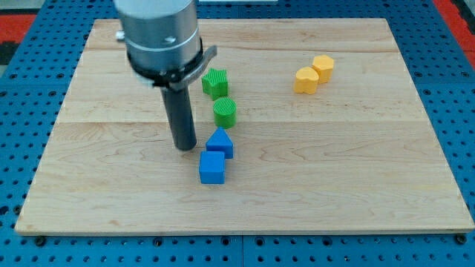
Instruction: Push the yellow heart on top right to the green star
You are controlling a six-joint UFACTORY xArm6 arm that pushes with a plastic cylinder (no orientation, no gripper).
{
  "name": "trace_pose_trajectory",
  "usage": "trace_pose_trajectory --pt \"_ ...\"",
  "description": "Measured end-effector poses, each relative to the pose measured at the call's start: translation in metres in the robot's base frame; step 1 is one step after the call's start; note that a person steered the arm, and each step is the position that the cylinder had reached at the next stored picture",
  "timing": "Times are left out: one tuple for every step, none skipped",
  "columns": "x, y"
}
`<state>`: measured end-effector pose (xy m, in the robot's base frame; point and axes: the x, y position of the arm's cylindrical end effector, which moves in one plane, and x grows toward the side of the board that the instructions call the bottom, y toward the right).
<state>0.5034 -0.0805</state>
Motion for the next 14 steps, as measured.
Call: trace_pose_trajectory --pt "0.021 0.010" --pt "0.045 0.010" --pt "0.069 0.008" --pt "0.084 0.090" --pt "0.029 0.130" --pt "-0.039 0.123" --pt "-0.060 0.093" --pt "-0.057 0.086" --pt "-0.057 0.066" --pt "-0.058 0.103" --pt "-0.064 0.225" --pt "-0.109 0.258" --pt "-0.137 0.197" --pt "-0.163 0.127"
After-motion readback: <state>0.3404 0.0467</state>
